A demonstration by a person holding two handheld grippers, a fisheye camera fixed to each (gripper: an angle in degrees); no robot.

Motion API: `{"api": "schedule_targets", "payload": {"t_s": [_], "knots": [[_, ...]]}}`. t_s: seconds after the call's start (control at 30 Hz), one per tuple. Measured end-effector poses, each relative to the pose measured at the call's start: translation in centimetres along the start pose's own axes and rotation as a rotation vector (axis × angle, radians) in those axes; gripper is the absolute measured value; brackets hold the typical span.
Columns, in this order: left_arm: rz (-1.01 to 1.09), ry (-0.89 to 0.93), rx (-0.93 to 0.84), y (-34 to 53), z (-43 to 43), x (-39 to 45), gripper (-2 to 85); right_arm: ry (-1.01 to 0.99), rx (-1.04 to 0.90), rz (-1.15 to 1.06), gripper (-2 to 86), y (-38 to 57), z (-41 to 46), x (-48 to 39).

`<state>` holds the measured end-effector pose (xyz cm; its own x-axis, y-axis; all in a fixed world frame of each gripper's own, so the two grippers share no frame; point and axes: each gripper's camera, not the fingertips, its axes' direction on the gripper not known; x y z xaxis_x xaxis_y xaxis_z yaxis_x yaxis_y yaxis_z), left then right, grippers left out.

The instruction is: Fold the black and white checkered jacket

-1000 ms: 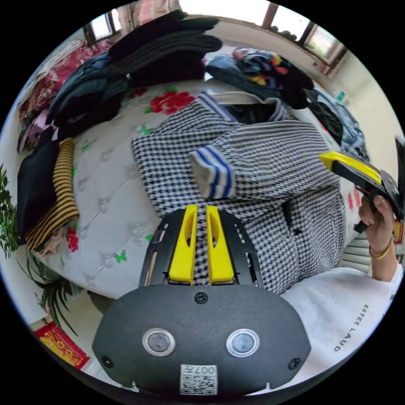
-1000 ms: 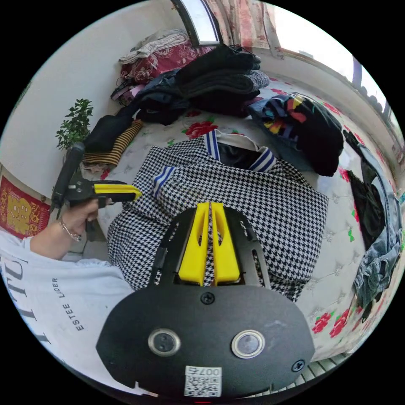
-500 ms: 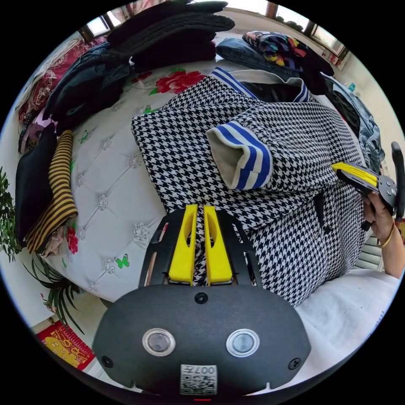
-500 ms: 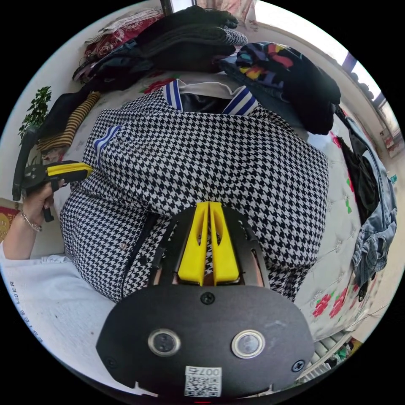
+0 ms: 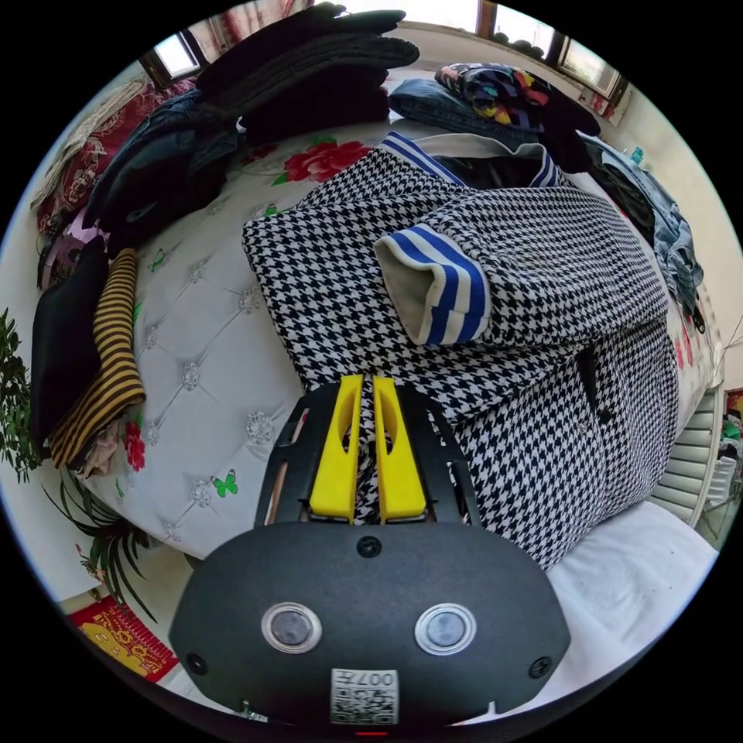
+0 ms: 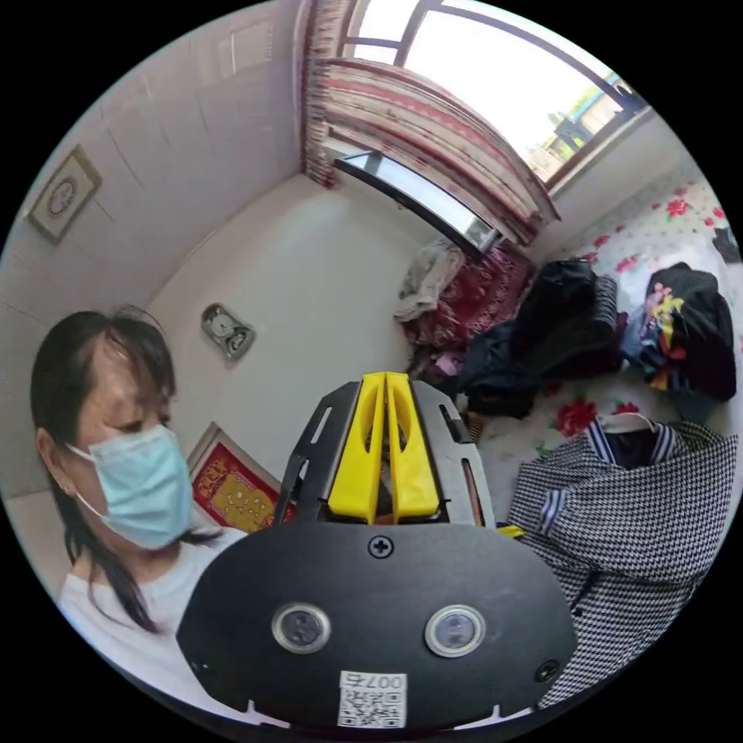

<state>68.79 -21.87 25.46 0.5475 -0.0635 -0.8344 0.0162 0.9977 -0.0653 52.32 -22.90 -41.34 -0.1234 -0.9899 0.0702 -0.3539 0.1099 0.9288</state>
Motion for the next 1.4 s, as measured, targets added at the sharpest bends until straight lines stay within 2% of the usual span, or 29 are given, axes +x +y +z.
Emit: {"api": "schedule_targets", "payload": {"t_s": [0.2,0.4,0.53,0.9,1.4], "knots": [[0.014,-0.012,0.008,0.5,0.2,0.3,-0.6,-0.143,0.013,-0.107,-0.3,-4.7,-3.8,-16.3],[0.018,-0.009,0.011,1.0,0.3,0.3,-0.7,-0.284,-0.049,-0.105,-0.3,-6.0,-5.8,-22.1],[0.024,-0.002,0.019,1.5,0.3,0.3,-0.7,-0.335,-0.05,-0.071,-0.3,-6.2,-6.8,-23.2],[0.037,0.003,0.021,2.6,-0.1,0.2,-0.8,-0.282,-0.013,-0.06,-0.3,-7.0,-8.3,-25.0],[0.03,-0.012,0.021,3.9,-1.8,-0.2,-0.6,-0.298,-0.007,-0.014,0.1,-8.7,-4.1,-23.6]]}}
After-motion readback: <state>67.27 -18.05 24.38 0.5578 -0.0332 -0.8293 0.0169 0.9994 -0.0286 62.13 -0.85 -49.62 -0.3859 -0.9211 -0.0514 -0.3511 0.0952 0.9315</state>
